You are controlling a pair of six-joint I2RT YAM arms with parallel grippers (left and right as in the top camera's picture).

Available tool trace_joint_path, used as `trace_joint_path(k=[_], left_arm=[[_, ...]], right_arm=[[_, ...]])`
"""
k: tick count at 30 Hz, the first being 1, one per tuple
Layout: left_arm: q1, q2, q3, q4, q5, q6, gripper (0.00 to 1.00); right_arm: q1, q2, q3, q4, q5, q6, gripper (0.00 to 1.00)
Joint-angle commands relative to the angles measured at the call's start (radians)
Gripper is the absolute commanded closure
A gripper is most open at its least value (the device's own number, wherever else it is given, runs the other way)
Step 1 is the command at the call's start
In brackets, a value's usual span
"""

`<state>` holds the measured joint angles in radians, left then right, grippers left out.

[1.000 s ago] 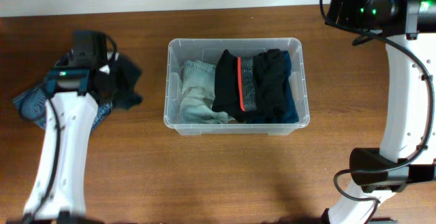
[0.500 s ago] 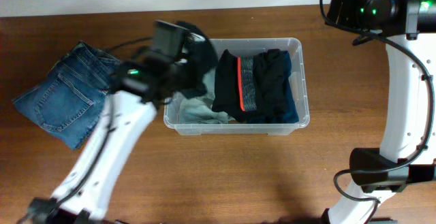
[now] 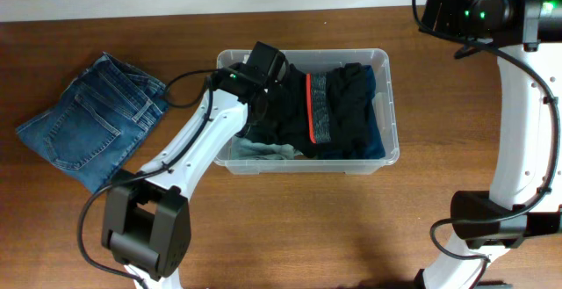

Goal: Pack container
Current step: 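Carry the black Nike t-shirt with the left gripper into the bin's left side, then release the Nike t-shirt and withdraw the left gripper toward the jeans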

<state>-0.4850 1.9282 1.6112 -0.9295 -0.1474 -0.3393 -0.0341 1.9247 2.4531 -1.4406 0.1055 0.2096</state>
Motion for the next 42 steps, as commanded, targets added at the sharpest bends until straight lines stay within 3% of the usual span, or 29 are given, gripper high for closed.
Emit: trace_joint_path(k=[1, 7, 8, 9, 10, 12, 22, 26, 31, 37, 42], left_arm=[[0.006, -0.012, 0.026, 0.009, -0.019, 0.025, 0.16], [0.005, -0.032, 0.203, -0.079, -0.009, 0.045, 0.16], [0.005, -0.032, 0.219, -0.088, -0.007, 0.046, 0.26], [0.005, -0.032, 0.224, -0.094, -0.007, 0.045, 0.64], [0.005, -0.032, 0.223, -0.102, -0.007, 0.045, 0.85], [0.005, -0.028, 0.219, -0.125, -0.007, 0.041, 0.95], [0.001, 0.057, 0.081, -0.127, 0.023, -0.064, 0.96], [0.001, 0.135, 0.032, -0.095, 0.131, -0.064, 0.97], [0.001, 0.2, 0.022, -0.066, 0.144, -0.063, 1.0], [0.019, 0.138, 0.17, -0.156, 0.132, -0.048, 0.99], [0.052, 0.017, 0.353, -0.267, 0.032, -0.049, 0.91]], right_arm=[[-0.006, -0.003, 0.002, 0.0, 0.012, 0.004, 0.02], [-0.006, -0.003, 0.002, 0.0, 0.012, 0.004, 0.01], [-0.006, -0.003, 0.002, 0.0, 0.012, 0.004, 0.02], [-0.006, -0.003, 0.002, 0.0, 0.012, 0.004, 0.02], [-0.006, -0.003, 0.002, 0.0, 0.012, 0.004, 0.02], [-0.006, -0.003, 0.002, 0.0, 0.012, 0.004, 0.02], [-0.006, -0.003, 0.002, 0.0, 0.012, 0.004, 0.02], [-0.006, -0.003, 0.002, 0.0, 0.012, 0.004, 0.02], [-0.006, -0.003, 0.002, 0.0, 0.012, 0.004, 0.02], [-0.006, -0.003, 0.002, 0.0, 0.012, 0.004, 0.02], [-0.006, -0.003, 0.002, 0.0, 0.012, 0.004, 0.02]])
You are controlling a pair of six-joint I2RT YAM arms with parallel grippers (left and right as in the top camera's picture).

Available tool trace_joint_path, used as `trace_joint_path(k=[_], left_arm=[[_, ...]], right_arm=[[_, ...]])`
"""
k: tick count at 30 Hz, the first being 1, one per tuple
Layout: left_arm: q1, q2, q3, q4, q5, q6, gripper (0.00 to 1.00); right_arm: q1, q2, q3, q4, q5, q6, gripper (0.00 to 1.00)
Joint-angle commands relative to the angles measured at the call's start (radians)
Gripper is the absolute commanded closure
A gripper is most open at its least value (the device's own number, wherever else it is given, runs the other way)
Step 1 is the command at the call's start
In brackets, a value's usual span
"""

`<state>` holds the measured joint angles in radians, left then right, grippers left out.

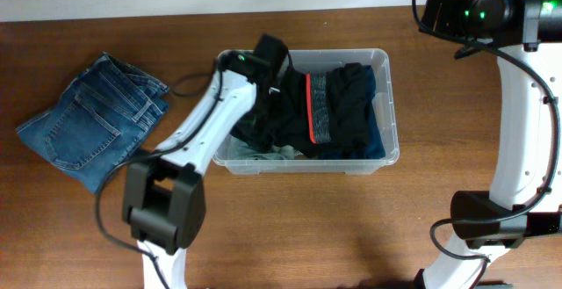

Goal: Pack container
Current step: 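Release the Nike t-shirt and withdraw the left gripper toward the jeans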

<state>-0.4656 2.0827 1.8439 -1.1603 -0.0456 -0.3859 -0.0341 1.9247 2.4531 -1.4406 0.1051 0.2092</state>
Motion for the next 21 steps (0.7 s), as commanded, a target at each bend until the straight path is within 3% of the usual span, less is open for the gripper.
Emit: trace_joint_path(k=[1, 8, 17, 20, 21], left_arm=[[0.043, -0.158, 0.143, -0.051, -0.09, -0.002, 0.87], [0.201, -0.32, 0.175, -0.099, -0.113, -0.003, 0.77], [0.557, -0.351, 0.163, -0.223, 0.105, 0.05, 0.74], [0.653, -0.351, 0.158, -0.244, 0.111, 0.09, 0.68], [0.682, -0.351, 0.158, -0.25, 0.111, 0.089, 0.6]], right_arm=[[-0.006, -0.003, 0.002, 0.0, 0.012, 0.005, 0.02], [-0.006, -0.003, 0.002, 0.0, 0.012, 0.005, 0.02], [-0.006, -0.003, 0.002, 0.0, 0.012, 0.005, 0.02], [-0.006, -0.003, 0.002, 0.0, 0.012, 0.005, 0.02], [-0.006, -0.003, 0.002, 0.0, 0.012, 0.005, 0.02]])
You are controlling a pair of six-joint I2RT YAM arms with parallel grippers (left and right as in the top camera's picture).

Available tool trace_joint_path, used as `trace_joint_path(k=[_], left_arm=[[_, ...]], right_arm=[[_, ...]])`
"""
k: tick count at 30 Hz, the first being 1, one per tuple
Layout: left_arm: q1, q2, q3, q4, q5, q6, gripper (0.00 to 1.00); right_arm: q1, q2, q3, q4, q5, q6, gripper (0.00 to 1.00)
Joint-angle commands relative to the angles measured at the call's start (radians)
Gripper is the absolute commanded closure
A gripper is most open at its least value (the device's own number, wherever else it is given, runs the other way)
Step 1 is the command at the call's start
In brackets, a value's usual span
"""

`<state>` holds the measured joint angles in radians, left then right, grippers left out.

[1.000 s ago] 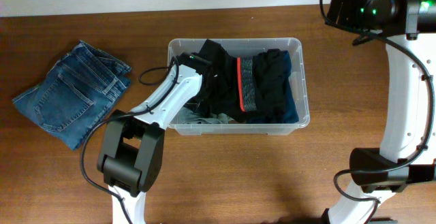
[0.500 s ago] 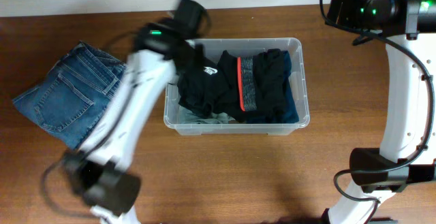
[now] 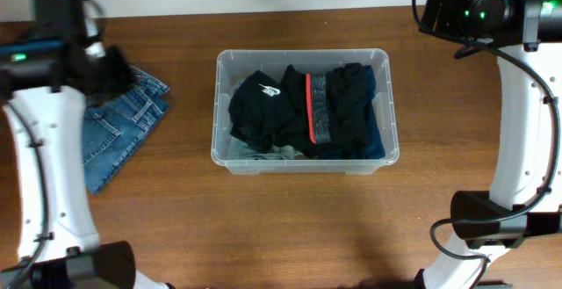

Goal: Pack container

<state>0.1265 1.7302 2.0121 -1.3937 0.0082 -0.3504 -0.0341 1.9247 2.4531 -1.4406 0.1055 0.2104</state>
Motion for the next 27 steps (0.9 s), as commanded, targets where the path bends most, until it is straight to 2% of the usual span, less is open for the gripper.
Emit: trace_joint_path(k=[1, 3, 8, 14, 19, 23, 27], left_arm=[[0.124, 0.002, -0.011, -0.024, 0.063, 0.053, 0.55], [0.219, 0.002, -0.017, -0.043, 0.087, 0.053, 0.51], [0.394, 0.002, -0.065, -0.045, 0.16, 0.083, 0.5], [0.603, 0.002, -0.234, 0.031, 0.469, 0.216, 0.5], [0.772, 0.002, -0.493, 0.198, 0.671, 0.271, 0.5], [0.819, 0.002, -0.715, 0.386, 0.686, 0.288, 0.5], [0.816, 0.002, -0.858, 0.536, 0.689, 0.293, 0.49]], right_arm=[[-0.006, -0.003, 0.002, 0.0, 0.012, 0.003, 0.02], [-0.006, -0.003, 0.002, 0.0, 0.012, 0.003, 0.02], [-0.006, -0.003, 0.002, 0.0, 0.012, 0.003, 0.02], [-0.006, -0.003, 0.002, 0.0, 0.012, 0.003, 0.01], [-0.006, -0.003, 0.002, 0.0, 0.012, 0.003, 0.02], [-0.006, -0.003, 0.002, 0.0, 0.012, 0.003, 0.02], [-0.006, -0.003, 0.002, 0.0, 0.012, 0.003, 0.02]])
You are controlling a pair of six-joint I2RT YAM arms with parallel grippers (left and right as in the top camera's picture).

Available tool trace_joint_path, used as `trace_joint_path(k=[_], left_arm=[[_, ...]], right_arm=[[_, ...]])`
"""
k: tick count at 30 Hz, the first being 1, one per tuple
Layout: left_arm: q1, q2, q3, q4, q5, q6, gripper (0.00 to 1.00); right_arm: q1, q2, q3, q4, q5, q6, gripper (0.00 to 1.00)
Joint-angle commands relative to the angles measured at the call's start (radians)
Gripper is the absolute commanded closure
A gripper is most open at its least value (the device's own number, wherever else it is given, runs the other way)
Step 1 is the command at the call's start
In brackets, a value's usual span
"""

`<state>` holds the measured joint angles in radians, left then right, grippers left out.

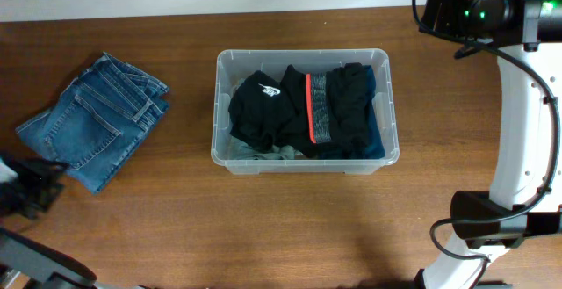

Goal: Pack container

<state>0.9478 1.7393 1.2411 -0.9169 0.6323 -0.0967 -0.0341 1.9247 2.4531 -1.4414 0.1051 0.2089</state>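
Observation:
A clear plastic container (388, 104) stands mid-table in the overhead view. It holds a black garment with a white logo (259, 104), a dark garment with a grey and red waistband (318, 104), and blue cloth at its right side. Folded blue jeans (88, 122) lie on the table to its left. My left gripper (33, 192) is a blurred dark shape at the table's lower left, just below the jeans; its jaws cannot be made out. My right gripper (443, 12) hangs high at the back right, away from the container, with its fingers not distinguishable.
The right arm's white links (522, 122) run down the right side of the table to its base (492, 223). The wooden table (290, 227) spreads in front of the container.
My left arm was over the far end of the jeans at the upper left; it is now low at the table's lower left edge. The jeans lie fully uncovered. The right arm has not moved.
My left gripper was down in the container's left part on the black garment, and still there at the second moment, a little further back. Then it was out over the jeans, with the black garment left lying in the container. Now it is at the lower left.

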Motion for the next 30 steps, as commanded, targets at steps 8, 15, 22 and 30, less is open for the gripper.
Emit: trace_joint_path(k=[8, 15, 22, 30], left_arm=[[-0.007, -0.003, -0.145, 0.229, 0.042, 0.094, 0.46], [-0.007, 0.024, -0.145, 0.302, 0.014, 0.094, 0.32], [-0.007, 0.087, -0.145, 0.336, -0.034, 0.09, 0.14], [-0.007, 0.171, -0.145, 0.377, -0.027, 0.086, 0.01]], right_arm=[[-0.006, -0.003, 0.002, 0.001, 0.012, 0.005, 0.02], [-0.006, -0.003, 0.002, 0.0, 0.012, 0.005, 0.02], [-0.006, -0.003, 0.002, 0.001, 0.012, 0.005, 0.02], [-0.006, -0.003, 0.002, 0.001, 0.012, 0.005, 0.02]])
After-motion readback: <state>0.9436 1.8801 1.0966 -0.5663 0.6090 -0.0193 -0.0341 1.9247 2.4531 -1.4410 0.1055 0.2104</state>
